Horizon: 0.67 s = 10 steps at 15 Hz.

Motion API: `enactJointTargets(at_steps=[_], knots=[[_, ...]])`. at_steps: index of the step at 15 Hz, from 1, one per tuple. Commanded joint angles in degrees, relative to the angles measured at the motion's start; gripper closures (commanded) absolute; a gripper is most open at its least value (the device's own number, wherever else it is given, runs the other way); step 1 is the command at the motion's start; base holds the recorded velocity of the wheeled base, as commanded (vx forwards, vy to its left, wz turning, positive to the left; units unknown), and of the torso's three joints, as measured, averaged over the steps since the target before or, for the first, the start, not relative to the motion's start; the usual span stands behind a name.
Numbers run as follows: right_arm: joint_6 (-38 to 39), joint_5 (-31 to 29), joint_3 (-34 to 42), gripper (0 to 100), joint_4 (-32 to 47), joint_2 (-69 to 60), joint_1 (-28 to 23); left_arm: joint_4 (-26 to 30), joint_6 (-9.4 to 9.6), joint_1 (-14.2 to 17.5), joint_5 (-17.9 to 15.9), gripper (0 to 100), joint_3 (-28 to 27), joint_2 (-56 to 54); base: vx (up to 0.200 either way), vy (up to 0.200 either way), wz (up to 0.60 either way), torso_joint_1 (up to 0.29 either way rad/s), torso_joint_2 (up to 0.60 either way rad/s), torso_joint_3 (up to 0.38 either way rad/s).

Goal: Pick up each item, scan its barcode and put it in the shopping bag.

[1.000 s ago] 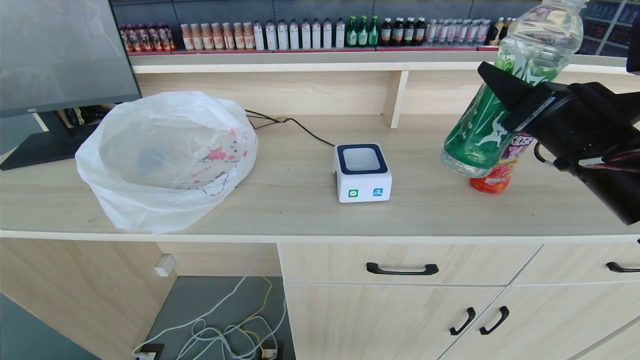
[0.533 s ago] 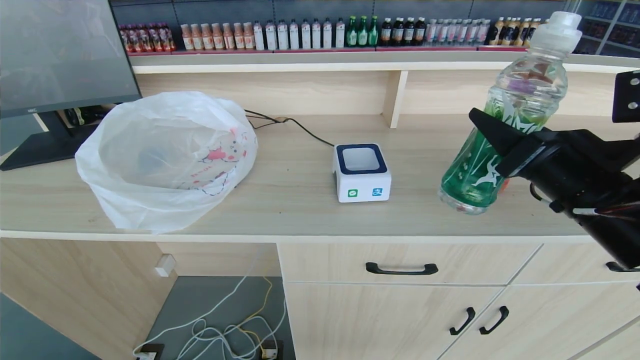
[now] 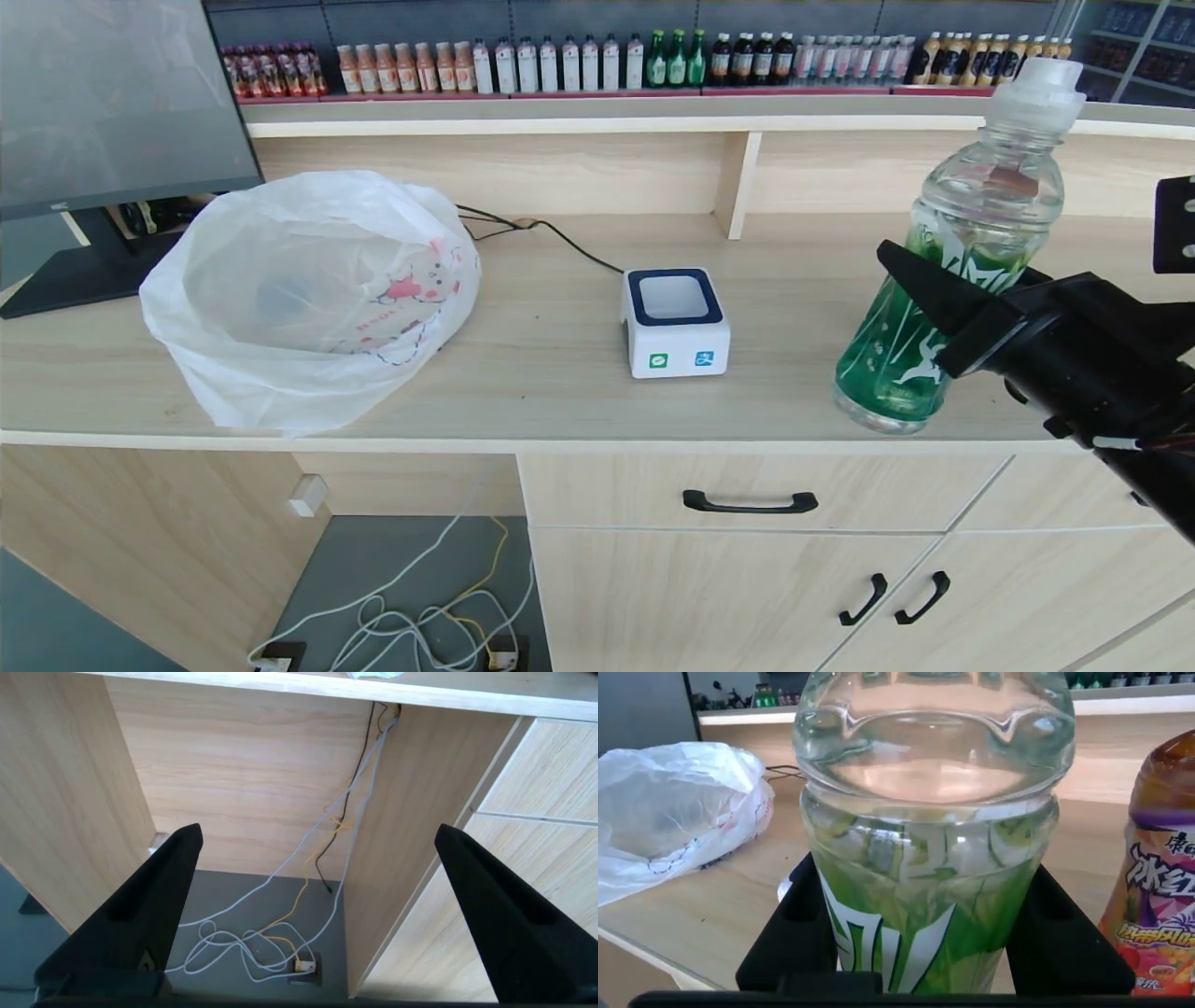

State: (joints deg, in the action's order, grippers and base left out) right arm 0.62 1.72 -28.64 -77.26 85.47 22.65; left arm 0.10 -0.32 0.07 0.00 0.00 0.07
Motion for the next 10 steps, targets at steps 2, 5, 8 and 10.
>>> enactJointTargets(at_steps=[2, 5, 8, 10], knots=[[0.0, 0.2, 0.1, 100, -0.4, -0.7, 0.0, 0.0, -0.03, 0.0, 0.0, 0, 0.0, 0.0, 0.000, 0.000, 0.00, 0.000, 0.00, 0.000], [-0.4, 2.5, 0.0, 100, -0.9, 0.2, -0.2, 0.0, -0.21, 0.0, 0.0, 0, 0.0, 0.0, 0.000, 0.133, 0.00, -0.002, 0.00, -0.002], [-0.4, 2.8, 1.6, 100, -1.0, -1.4, -1.1, 0.0, -0.30, 0.0, 0.0, 0, 0.0, 0.0, 0.000, 0.200, 0.00, 0.006, 0.00, 0.002], [-0.4, 2.7, 3.9, 100, -1.0, -3.6, -4.1, 0.0, -0.65, 0.0, 0.0, 0, 0.0, 0.0, 0.000, 0.200, 0.00, 0.007, 0.00, 0.007]])
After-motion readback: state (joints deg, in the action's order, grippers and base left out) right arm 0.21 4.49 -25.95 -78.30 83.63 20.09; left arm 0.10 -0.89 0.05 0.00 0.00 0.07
